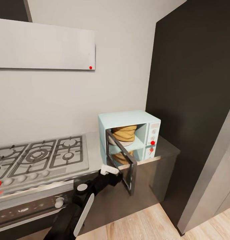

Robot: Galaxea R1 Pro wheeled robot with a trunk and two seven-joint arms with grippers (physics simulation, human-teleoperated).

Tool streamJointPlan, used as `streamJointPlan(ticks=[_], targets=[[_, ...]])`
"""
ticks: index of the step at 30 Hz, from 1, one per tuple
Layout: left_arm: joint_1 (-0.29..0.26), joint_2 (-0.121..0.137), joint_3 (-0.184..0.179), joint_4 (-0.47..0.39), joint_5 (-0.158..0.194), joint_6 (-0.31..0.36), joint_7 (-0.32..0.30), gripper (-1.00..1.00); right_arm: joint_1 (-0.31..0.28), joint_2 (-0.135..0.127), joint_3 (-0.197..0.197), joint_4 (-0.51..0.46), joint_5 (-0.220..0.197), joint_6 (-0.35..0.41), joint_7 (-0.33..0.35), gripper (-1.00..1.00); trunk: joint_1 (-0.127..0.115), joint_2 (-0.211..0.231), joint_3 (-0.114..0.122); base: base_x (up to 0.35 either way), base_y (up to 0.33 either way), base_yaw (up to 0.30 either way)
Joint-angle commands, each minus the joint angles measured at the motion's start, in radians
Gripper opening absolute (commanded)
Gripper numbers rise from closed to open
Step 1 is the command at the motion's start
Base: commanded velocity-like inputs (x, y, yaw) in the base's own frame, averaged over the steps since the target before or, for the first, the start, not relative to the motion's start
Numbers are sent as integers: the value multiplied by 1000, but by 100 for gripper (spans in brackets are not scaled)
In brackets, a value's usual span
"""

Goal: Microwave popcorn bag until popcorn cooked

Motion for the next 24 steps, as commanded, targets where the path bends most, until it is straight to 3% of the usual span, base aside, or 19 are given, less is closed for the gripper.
streamJointPlan(ticks=[1,2,5,8,12,13,16,24], targets=[[0,-1,0,-1,13,-5,-1,100,-1,-1,-9,2,10,1,3,100,0,-1,-1,0,0,-240],[0,-7,-1,2,13,-65,0,100,-1,-1,-9,2,9,1,3,100,0,-1,-1,0,0,-241],[-4,-26,-1,6,7,-63,31,100,-1,-2,-9,1,8,1,3,100,0,-1,-1,0,0,-241],[-36,-37,-1,50,-9,-68,120,100,-1,-2,-9,1,8,1,2,100,0,-1,-1,0,0,-241],[-158,-37,1,250,-6,-82,161,100,-1,-2,-9,1,8,0,2,100,0,-1,-1,0,0,-241],[-199,-37,1,322,-4,-107,166,100,-1,-2,-9,1,8,0,2,100,0,-1,-1,0,0,-241],[-250,-37,0,408,1,-188,173,100,-1,-1,-9,1,8,-2,2,100,0,-1,-1,0,0,-232],[-310,-37,2,435,0,-207,210,100,-1,-2,-9,1,8,-3,2,100,0,-1,-1,0,0,-50]])
